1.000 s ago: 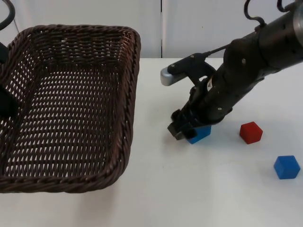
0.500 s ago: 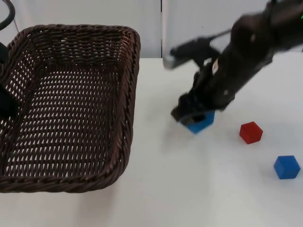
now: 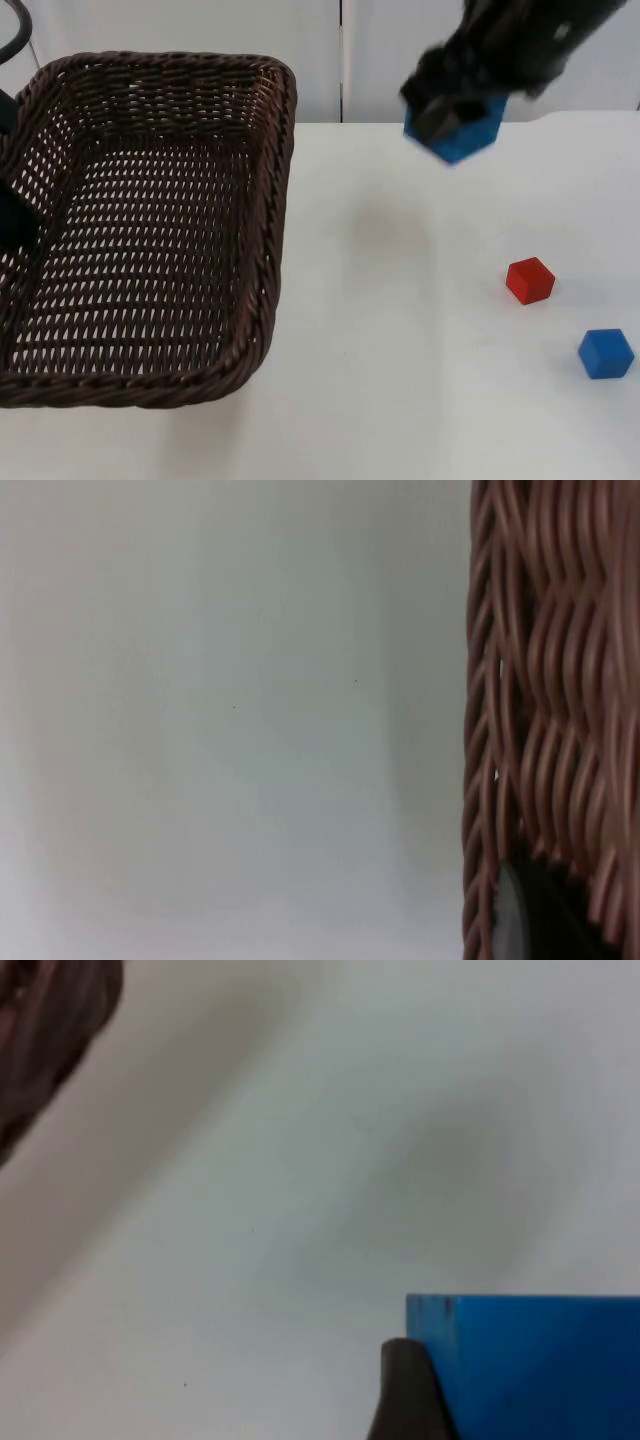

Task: Pick up the basket with the left hand and place the largest block into the basket with the right hand.

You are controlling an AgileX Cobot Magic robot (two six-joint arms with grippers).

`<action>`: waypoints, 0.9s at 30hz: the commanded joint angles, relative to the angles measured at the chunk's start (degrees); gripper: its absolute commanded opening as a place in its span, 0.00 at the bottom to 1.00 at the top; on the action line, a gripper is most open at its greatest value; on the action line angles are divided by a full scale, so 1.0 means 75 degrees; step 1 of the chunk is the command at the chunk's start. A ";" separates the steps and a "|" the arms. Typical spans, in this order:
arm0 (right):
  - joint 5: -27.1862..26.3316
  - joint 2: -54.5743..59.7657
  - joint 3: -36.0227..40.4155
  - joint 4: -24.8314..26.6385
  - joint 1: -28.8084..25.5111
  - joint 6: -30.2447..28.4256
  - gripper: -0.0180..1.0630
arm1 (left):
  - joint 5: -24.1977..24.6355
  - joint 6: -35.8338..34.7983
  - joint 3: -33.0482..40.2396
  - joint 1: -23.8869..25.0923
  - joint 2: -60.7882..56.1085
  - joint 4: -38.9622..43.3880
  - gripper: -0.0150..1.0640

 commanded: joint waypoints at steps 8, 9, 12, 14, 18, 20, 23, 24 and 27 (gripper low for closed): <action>0.0680 -0.1303 -0.0045 -0.0032 0.0013 -0.0018 0.02 | 0.0037 0.0008 -0.0019 0.0001 -0.0103 -0.0130 0.01; 0.0734 -0.1401 -0.0045 -0.0032 0.0013 -0.0018 0.02 | 0.0037 0.0008 -0.0019 0.0001 -0.0103 -0.0130 0.01; 0.0826 -0.1576 -0.0045 -0.0032 0.0013 -0.0018 0.02 | 0.0037 0.0008 -0.0019 0.0001 -0.0103 -0.0130 0.01; 0.0843 -0.1653 -0.0045 -0.0032 0.0013 -0.0018 0.02 | 0.0037 0.0008 -0.0019 0.0001 -0.0103 -0.0092 0.01; 0.0880 -0.1668 -0.0045 -0.0032 0.0013 -0.0018 0.02 | 0.0037 0.0008 -0.0019 0.0001 -0.0103 -0.0007 0.01; 0.0876 -0.1654 -0.0045 -0.0032 0.0013 -0.0018 0.02 | 0.0050 0.0008 -0.0019 0.0001 -0.0103 -0.0010 0.01; 0.0876 -0.1654 -0.0045 -0.0032 0.0013 -0.0018 0.02 | 0.0066 0.0008 -0.0019 0.0001 -0.0103 -0.0010 0.01; 0.0876 -0.1654 -0.0045 -0.0032 0.0013 -0.0018 0.02 | 0.0066 0.0008 -0.0019 0.0001 -0.0103 -0.0010 0.01; 0.0876 -0.1654 -0.0045 -0.0032 0.0013 -0.0018 0.02 | 0.0066 0.0008 -0.0019 0.0001 -0.0103 -0.0010 0.01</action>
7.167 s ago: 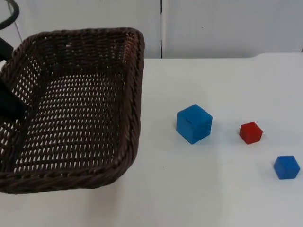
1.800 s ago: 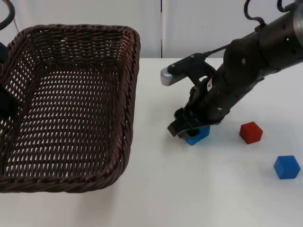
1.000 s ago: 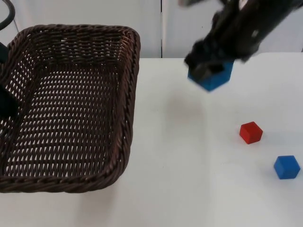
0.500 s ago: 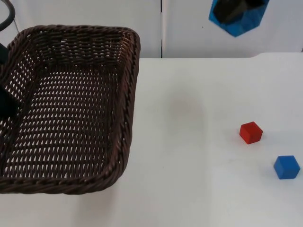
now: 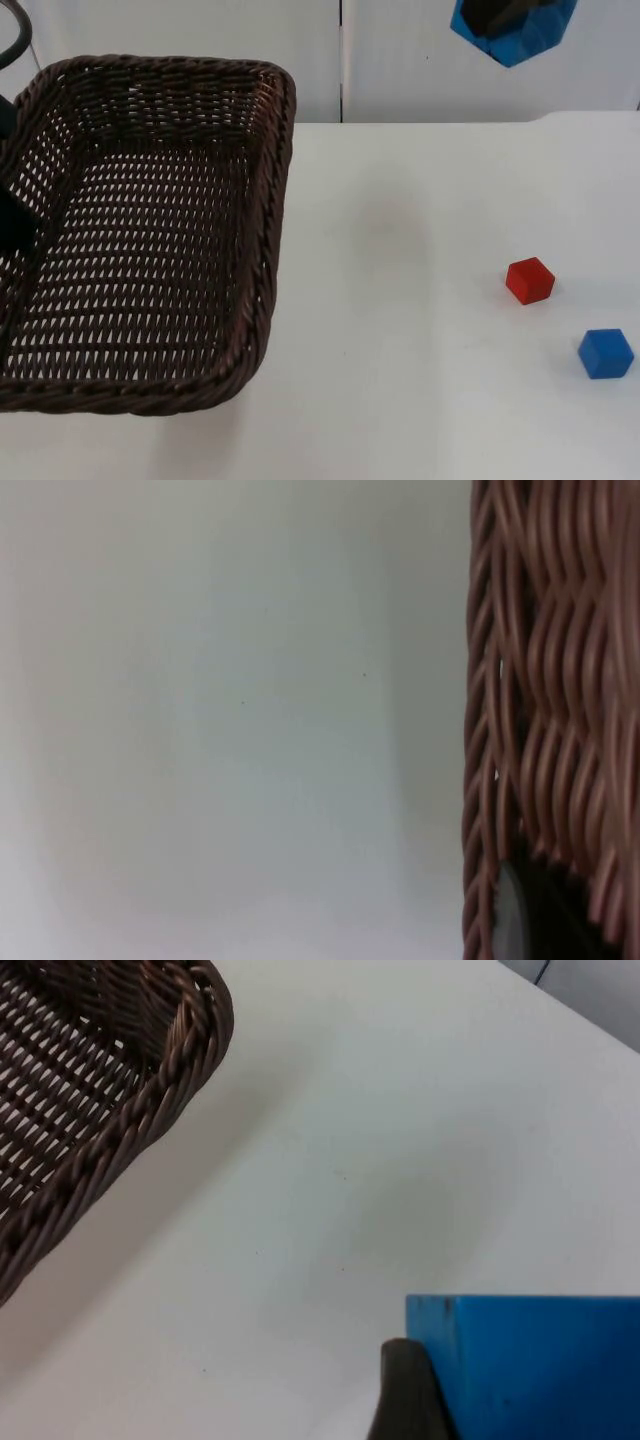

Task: Pick up the basket with the left hand and place the largest block into the basket with the right hand.

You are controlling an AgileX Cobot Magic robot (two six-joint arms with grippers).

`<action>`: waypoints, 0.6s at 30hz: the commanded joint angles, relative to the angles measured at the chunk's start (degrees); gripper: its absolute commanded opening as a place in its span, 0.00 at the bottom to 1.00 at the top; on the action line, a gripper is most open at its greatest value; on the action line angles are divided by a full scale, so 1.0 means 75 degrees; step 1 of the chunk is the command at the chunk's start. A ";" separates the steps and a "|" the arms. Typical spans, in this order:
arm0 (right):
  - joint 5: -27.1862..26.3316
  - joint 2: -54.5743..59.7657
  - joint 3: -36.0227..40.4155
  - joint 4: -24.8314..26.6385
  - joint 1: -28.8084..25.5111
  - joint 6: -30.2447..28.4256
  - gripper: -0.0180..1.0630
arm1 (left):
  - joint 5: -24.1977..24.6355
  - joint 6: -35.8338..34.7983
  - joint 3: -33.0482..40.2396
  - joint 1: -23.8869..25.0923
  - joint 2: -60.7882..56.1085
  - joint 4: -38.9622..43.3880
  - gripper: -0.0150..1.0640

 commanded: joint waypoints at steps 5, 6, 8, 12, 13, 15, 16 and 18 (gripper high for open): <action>-0.0021 -0.0071 -0.0045 0.0033 0.0120 -0.0212 0.02 | 0.0063 0.0008 -0.0019 0.0001 -0.0103 -0.0116 0.01; -0.0021 -0.0071 -0.0045 0.0033 0.0120 -0.0212 0.02 | 0.0063 0.0008 -0.0019 0.0001 -0.0103 -0.0116 0.01; -0.0021 -0.0071 -0.0078 0.0014 0.0269 -0.0228 0.02 | 0.0063 0.0008 -0.0019 0.0001 -0.0103 -0.0116 0.01; -0.0179 -0.0071 -0.0169 -0.0016 0.0658 -0.0228 0.02 | 0.0063 0.0008 -0.0019 0.0001 -0.0103 -0.0116 0.01; -0.0287 -0.0060 -0.0200 -0.0016 0.0791 -0.0228 0.02 | 0.0063 0.0008 -0.0019 0.0001 -0.0103 -0.0116 0.01; -0.0471 -0.0003 -0.0340 -0.0016 0.1132 -0.0228 0.02 | 0.0063 0.0008 -0.0019 0.0001 -0.0103 -0.0116 0.01; -0.0504 0.0083 -0.0435 -0.0016 0.1261 -0.0228 0.02 | 0.0063 0.0008 -0.0019 0.0001 -0.0103 -0.0116 0.01; -0.0503 0.0199 -0.0526 -0.0016 0.1377 -0.0228 0.02 | 0.0063 0.0008 -0.0019 0.0001 -0.0103 -0.0116 0.01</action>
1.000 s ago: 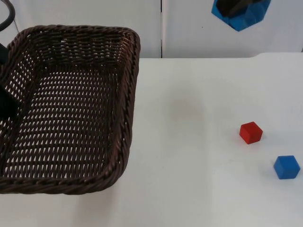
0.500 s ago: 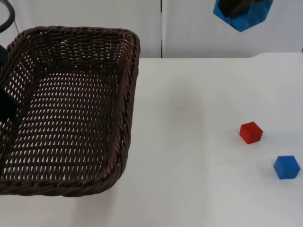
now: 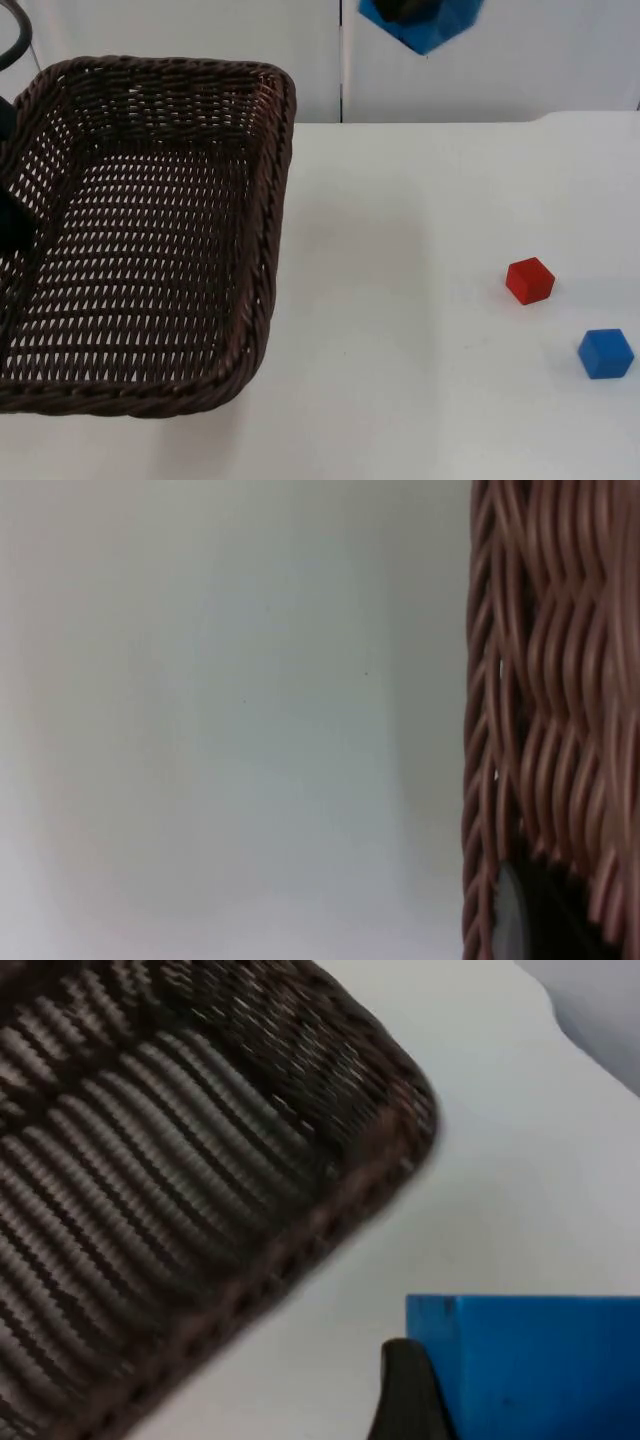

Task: Pick up the basket with the left hand and place the largest block into the basket with the right hand.

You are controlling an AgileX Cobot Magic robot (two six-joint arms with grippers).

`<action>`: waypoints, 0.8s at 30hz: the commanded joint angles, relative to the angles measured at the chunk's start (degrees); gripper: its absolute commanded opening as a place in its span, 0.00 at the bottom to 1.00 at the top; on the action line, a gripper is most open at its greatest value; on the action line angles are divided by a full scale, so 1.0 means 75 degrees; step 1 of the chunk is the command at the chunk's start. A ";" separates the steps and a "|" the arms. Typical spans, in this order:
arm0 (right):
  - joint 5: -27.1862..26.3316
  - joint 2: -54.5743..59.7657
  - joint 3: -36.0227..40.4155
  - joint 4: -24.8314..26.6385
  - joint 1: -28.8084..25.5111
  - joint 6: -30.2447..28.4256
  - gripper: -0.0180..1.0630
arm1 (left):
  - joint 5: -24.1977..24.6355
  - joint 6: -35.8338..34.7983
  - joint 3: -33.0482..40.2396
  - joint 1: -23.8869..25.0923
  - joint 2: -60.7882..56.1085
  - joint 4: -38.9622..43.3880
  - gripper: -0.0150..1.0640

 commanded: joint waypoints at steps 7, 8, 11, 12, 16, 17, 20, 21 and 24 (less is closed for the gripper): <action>-0.0011 0.1182 -0.1140 0.0044 0.0682 -0.0066 0.02 | 0.0063 0.0008 -0.0019 0.0001 -0.0103 -0.0147 0.01; -0.0005 0.1397 -0.1346 0.0044 0.0759 -0.0066 0.02 | 0.0063 0.0008 -0.0019 0.0001 -0.0103 -0.0147 0.01; 0.0043 0.1783 -0.1730 0.0044 0.0863 -0.0066 0.02 | 0.0063 0.0008 -0.0019 0.0001 -0.0103 -0.0147 0.01; 0.0063 0.2058 -0.2013 0.0195 0.0863 -0.0066 0.02 | 0.0063 0.0008 -0.0019 0.0001 -0.0103 -0.0147 0.01; 0.0041 0.2506 -0.2451 0.0585 0.0863 -0.0066 0.02 | 0.0063 0.0008 -0.0019 0.0001 -0.0103 -0.0147 0.01; 0.0027 0.2634 -0.2555 0.0606 0.0863 -0.0066 0.02 | 0.0063 0.0008 -0.0019 0.0001 -0.0103 -0.0147 0.01; -0.0009 0.2843 -0.2719 0.0823 0.0863 -0.0066 0.02 | 0.0063 0.0008 -0.0019 0.0001 -0.0103 -0.0147 0.01; -0.0041 0.2968 -0.2749 0.0922 0.0863 -0.0066 0.02 | 0.0063 0.0008 -0.0019 0.0001 -0.0103 -0.0147 0.01; -0.0054 0.3118 -0.2749 0.0990 0.0863 -0.0066 0.02 | 0.0063 0.0008 -0.0019 0.0001 -0.0103 -0.0147 0.01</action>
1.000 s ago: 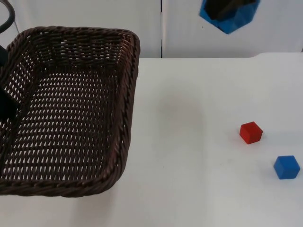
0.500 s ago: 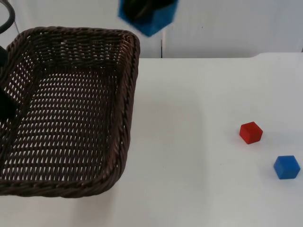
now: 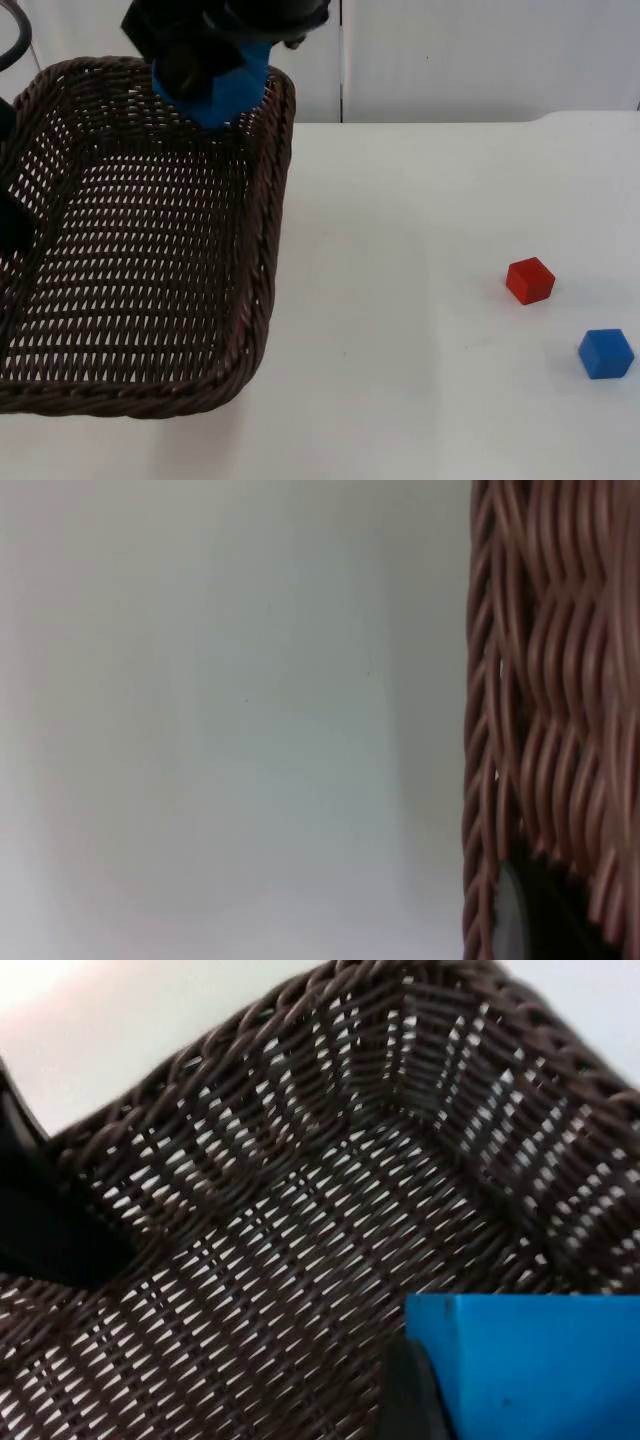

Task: Pick up the basket with the left hand and place the largest block into the basket with the right hand.

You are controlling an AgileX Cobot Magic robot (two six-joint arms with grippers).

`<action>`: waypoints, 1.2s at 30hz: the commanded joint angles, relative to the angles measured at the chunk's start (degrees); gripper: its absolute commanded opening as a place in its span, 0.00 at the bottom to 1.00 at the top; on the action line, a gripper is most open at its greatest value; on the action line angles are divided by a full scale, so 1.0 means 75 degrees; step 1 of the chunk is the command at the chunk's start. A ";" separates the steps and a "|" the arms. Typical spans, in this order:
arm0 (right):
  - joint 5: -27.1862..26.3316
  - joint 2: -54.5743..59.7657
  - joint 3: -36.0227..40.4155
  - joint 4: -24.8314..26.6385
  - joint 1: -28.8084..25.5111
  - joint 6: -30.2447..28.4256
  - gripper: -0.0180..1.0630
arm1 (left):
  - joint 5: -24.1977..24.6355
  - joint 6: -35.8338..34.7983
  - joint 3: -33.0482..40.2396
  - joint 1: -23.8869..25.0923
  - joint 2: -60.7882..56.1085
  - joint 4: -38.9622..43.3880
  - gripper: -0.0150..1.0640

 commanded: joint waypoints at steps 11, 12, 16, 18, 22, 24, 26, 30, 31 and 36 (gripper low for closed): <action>-0.0240 0.0530 -0.0073 0.0792 0.0041 -0.0447 0.02 | 0.0063 0.0008 -0.0019 0.0001 -0.0103 -0.0165 0.01; -0.0240 0.0580 -0.0073 0.0980 0.0041 -0.0658 0.02 | 0.0063 0.0008 -0.0019 0.0001 -0.0103 -0.0165 0.01; -0.0193 0.0712 -0.0045 0.1078 0.0041 -0.0868 0.04 | 0.0063 0.0008 -0.0019 0.0001 -0.0103 -0.0165 0.01; -0.0174 0.0712 -0.0045 0.1078 0.0041 -0.0868 0.13 | 0.0063 0.0008 -0.0019 0.0001 -0.0103 -0.0165 0.01; -0.0207 0.0712 -0.0045 0.1078 0.0041 -0.0868 0.37 | 0.0063 0.0008 -0.0019 0.0001 -0.0103 -0.0165 0.01; -0.0207 0.0712 -0.0045 0.1078 0.0041 -0.0868 0.56 | 0.0063 0.0008 -0.0019 0.0001 -0.0103 -0.0165 0.01; -0.0207 0.0712 -0.0045 0.1078 0.0041 -0.0868 0.66 | 0.0063 0.0008 -0.0019 0.0001 -0.0103 -0.0165 0.01; -0.0207 0.0659 -0.0045 0.1078 0.0041 -0.0868 0.78 | 0.0063 0.0008 -0.0019 0.0001 -0.0103 -0.0165 0.01; -0.0207 0.0599 -0.0045 0.1078 0.0041 -0.0868 0.78 | 0.0063 0.0008 -0.0019 0.0001 -0.0103 -0.0165 0.01; -0.0171 0.0292 -0.0045 0.0626 0.0041 -0.0868 0.78 | 0.0063 0.0008 -0.0019 0.0001 -0.0103 -0.0165 0.01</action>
